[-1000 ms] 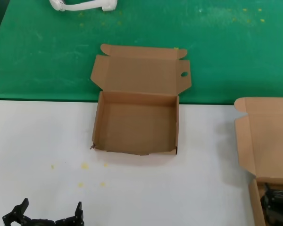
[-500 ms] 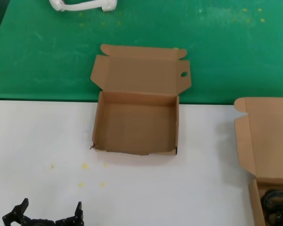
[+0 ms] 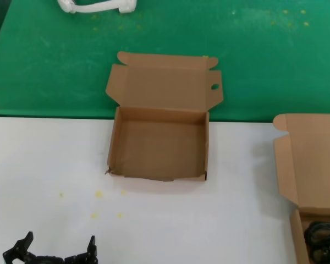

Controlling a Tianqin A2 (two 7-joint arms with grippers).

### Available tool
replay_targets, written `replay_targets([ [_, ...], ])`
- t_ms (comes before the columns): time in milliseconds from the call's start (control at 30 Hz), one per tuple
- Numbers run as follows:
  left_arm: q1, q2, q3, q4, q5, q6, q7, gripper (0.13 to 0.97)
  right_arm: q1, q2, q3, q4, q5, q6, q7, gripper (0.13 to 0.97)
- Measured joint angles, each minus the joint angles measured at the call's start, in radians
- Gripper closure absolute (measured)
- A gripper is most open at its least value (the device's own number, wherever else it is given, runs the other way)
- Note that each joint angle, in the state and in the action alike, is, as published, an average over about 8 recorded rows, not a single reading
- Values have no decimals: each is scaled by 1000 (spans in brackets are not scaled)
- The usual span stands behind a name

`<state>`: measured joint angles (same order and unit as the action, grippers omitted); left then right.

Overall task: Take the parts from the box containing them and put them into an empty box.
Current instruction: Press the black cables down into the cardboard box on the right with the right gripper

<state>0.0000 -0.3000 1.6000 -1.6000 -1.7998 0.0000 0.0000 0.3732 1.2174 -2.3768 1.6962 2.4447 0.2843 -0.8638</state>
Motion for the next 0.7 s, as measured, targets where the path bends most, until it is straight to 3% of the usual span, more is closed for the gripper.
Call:
replay_targets([
  [233, 0, 0, 0, 0, 0, 0, 0, 132, 233, 105, -242, 18, 201, -78, -214, 129],
  [400, 0, 0, 0, 0, 0, 0, 0, 132, 344, 139, -337, -5, 263, -150, -289, 129],
  [533, 0, 0, 0, 0, 0, 0, 0, 132, 394, 147, -361, -47, 189, -240, -217, 129],
  [700, 0, 0, 0, 0, 0, 0, 0, 132, 457, 143, -372, -111, -10, -397, -5, 129],
])
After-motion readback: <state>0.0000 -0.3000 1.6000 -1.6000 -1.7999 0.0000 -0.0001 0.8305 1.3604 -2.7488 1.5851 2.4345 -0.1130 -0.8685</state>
